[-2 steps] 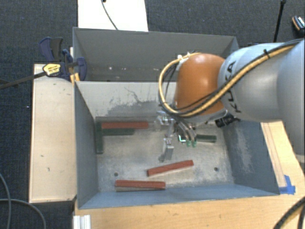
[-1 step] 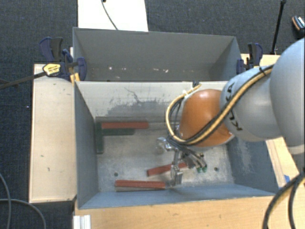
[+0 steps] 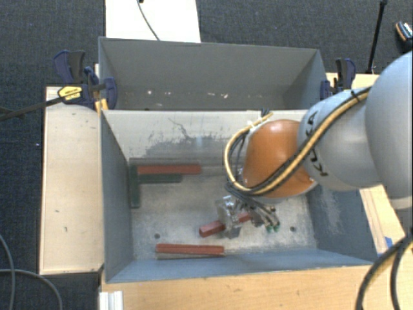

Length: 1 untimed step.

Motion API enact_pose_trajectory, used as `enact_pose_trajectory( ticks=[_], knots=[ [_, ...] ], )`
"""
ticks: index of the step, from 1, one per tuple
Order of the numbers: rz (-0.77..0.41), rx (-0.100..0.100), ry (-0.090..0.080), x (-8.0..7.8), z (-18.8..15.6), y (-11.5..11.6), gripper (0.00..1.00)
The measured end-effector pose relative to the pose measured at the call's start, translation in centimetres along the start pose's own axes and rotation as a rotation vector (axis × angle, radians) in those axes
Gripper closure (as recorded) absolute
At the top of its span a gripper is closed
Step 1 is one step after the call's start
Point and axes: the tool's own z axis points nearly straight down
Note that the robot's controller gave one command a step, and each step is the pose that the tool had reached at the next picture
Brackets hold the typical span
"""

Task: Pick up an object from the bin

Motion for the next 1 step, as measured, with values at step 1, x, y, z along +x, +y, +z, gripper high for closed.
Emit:
enact_pose_trajectory(
  ticks=[1],
  knots=[
    [-0.046, 0.002, -0.011, 0.89, -22.79, -0.11, 1.0]
  ],
)
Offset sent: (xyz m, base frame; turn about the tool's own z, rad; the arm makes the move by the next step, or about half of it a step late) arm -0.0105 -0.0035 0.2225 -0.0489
